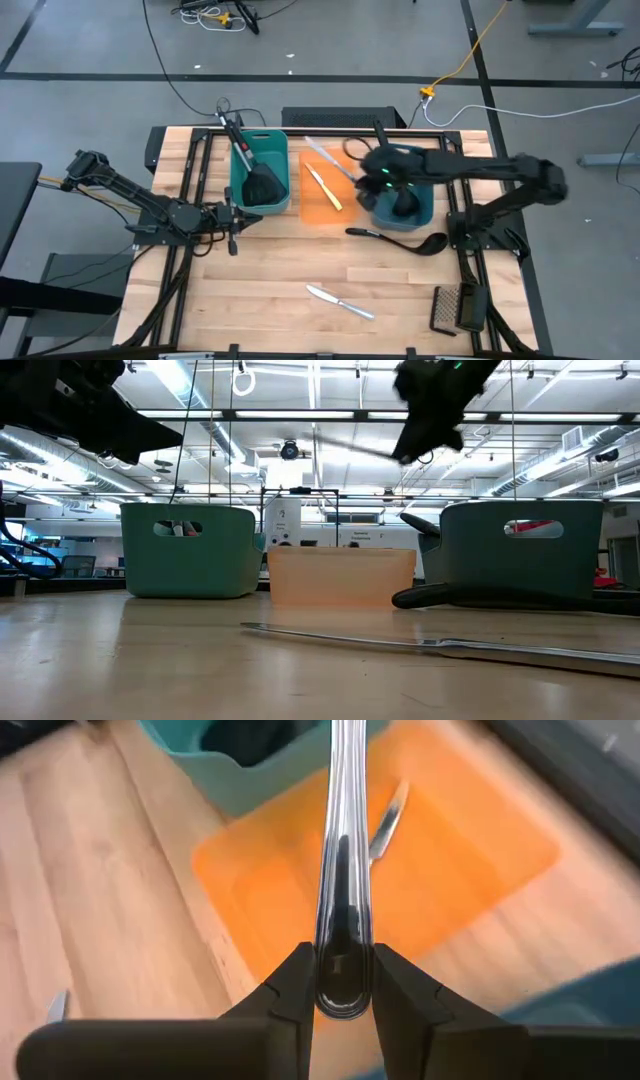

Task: Pick & Place Kitchen Items
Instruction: Put the top silver knife into the orange bin

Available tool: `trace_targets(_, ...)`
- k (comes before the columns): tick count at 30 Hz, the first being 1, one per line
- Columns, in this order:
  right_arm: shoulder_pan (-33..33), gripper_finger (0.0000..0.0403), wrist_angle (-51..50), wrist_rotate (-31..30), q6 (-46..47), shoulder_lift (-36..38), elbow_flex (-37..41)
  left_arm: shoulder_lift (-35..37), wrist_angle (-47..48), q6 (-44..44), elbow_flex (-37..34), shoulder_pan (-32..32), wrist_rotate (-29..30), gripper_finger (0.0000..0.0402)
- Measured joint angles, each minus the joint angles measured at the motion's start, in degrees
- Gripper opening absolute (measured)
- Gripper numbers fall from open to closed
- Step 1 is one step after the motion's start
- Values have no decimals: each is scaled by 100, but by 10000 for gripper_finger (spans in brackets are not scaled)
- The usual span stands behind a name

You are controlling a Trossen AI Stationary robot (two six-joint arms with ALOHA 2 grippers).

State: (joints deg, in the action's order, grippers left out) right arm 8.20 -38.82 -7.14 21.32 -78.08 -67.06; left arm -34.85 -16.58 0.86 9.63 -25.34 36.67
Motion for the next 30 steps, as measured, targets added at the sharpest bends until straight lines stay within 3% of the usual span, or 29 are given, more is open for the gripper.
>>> trace_targets(8, 551, 78, 618, 963, 420, -1500, -485, 0, -2, -126, 0, 0, 0, 15)
trace_targets(12, 604, 78, 534, 1023, 852, -1945, -497, -1, -1, -83, 0, 0, -1, 15)
trace_targets(23, 641, 78, 470, 1252, 1747, -2385, -497, -1, -103, -128, 4, 0, -2, 16)
trace_targets(30, 700, 78, 422, 964, 1906, -2380, -491, -2, -94, -157, 4, -2, -2, 16)
